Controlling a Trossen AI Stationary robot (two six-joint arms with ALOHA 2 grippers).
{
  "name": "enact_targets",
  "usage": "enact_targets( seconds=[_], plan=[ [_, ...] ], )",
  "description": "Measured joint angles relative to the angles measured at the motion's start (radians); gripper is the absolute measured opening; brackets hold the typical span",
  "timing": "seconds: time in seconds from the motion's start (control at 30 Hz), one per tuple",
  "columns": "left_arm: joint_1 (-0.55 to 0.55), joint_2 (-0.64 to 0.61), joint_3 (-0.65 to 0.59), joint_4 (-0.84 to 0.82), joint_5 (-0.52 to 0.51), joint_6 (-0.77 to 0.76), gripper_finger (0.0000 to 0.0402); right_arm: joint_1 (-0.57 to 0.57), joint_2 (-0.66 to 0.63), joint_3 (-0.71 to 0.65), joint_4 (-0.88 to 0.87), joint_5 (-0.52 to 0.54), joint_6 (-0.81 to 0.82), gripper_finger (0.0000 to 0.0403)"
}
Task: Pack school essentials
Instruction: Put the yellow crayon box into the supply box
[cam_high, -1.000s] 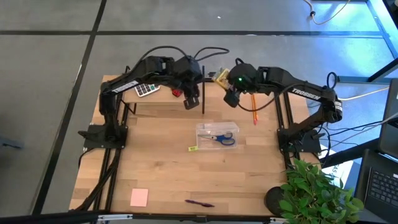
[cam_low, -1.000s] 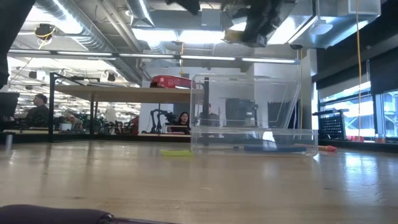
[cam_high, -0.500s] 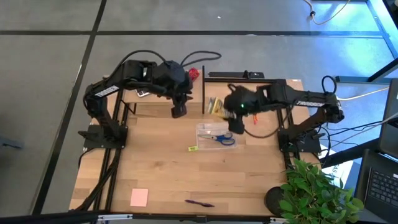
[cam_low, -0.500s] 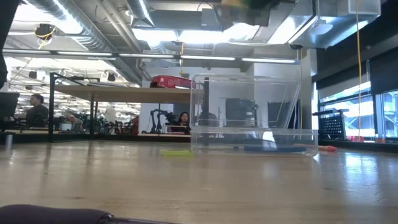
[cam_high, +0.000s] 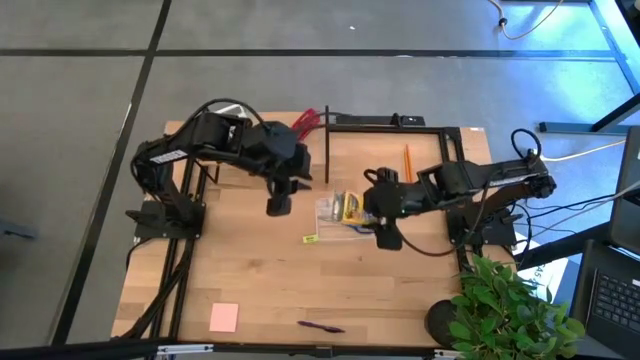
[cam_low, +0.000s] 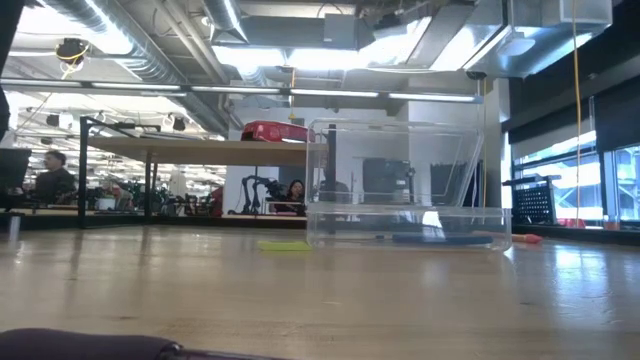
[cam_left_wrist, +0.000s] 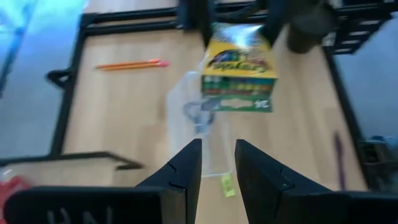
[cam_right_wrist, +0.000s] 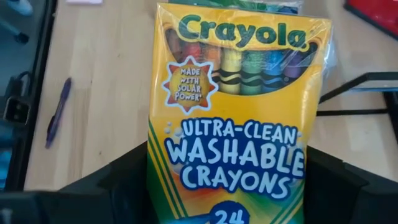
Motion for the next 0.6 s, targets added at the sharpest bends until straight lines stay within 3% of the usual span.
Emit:
enact_targets(
  seconds=[0.27,0.6],
  plan=[
    [-0.063,0.000,0.000,0.041,0.012,-0.055,0.0089,0.037,0.000,-0.098,0.024,-0.008,0.004,0.0310],
    [-0.110,0.000,0.000,0.048,0.009,-0.086,0.0089,0.078,0.001,-0.309,0.257,-0.047,0.029,0.0310]
  ],
)
